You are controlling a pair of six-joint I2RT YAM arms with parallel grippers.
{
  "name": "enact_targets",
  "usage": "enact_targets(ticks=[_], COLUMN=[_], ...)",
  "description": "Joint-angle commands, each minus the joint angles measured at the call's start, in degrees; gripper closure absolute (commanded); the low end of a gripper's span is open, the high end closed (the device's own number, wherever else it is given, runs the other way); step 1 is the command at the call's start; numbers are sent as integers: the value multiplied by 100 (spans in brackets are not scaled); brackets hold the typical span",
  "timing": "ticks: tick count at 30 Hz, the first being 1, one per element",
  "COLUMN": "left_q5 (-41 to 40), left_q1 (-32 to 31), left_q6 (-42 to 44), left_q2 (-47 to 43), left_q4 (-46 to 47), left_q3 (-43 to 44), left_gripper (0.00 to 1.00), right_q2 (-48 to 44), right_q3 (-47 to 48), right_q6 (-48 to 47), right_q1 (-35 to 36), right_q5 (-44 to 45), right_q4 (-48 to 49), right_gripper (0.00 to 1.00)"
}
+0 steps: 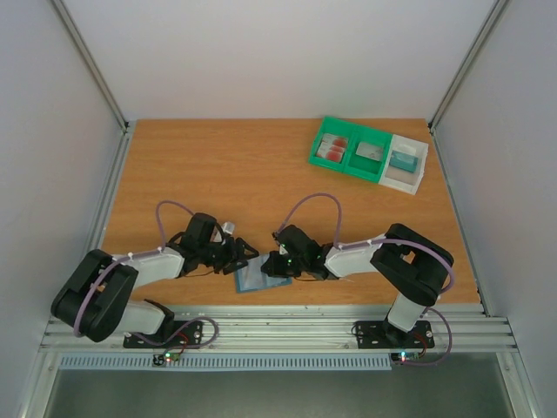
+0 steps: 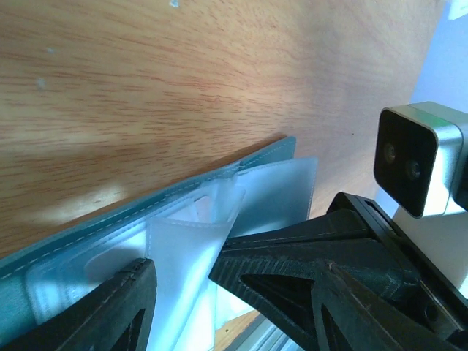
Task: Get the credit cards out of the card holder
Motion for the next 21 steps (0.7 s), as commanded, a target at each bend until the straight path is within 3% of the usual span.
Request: enact_targets(ticks=[1, 10, 21], left_q5=[297, 376, 299], left_q1=[-101, -403, -681], left_q6=[-391, -939, -1124], left_q2=[301, 421, 750], left_q4=[966, 1642, 1996], left_q3=[-164, -218, -69], left_gripper=[41, 45, 46], right_q2=[121, -99, -668], right_q3=[-304, -560, -1278], right_q6=[170, 315, 458], right_q1=[52, 50, 49], right_q5=[135, 226, 264], right_q4=[-48, 357, 1615], right_gripper=[99, 95, 83])
